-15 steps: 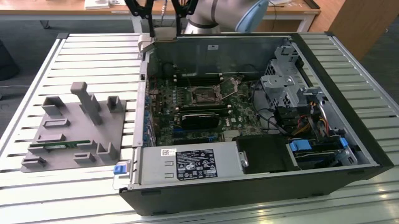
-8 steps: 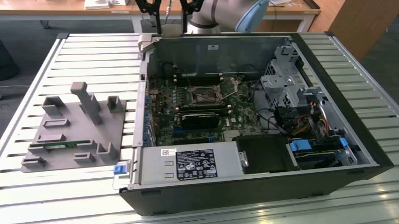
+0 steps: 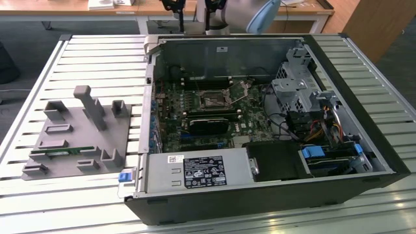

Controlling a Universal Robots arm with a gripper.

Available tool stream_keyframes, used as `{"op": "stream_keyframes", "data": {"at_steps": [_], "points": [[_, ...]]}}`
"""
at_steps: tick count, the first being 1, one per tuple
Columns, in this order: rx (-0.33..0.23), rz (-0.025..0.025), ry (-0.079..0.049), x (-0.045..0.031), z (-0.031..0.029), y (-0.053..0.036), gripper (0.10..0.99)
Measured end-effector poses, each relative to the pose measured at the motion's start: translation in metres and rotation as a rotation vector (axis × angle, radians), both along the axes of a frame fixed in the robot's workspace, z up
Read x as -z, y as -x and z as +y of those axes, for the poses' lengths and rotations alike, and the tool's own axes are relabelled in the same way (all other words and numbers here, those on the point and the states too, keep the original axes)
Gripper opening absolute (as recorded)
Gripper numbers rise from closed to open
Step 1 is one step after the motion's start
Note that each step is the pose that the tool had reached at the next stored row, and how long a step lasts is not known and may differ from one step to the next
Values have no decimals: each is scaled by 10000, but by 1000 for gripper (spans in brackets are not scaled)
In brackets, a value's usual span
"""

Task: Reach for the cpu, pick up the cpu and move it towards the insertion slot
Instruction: 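Pick up the cpu and move it towards the insertion slot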

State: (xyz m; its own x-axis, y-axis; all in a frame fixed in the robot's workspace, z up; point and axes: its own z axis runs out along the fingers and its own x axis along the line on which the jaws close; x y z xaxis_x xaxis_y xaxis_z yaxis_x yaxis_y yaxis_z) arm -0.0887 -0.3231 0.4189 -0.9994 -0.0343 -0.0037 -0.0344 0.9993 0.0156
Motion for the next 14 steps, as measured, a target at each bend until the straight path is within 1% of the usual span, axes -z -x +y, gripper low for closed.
{"op": "stream_keyframes", "data": {"at_steps": [6, 12, 14], "points": [[0, 0, 0, 27, 33, -228, 537], [0, 0, 0, 50, 103, -403, 537], [1, 0, 0, 59, 129, -447, 537]]}}
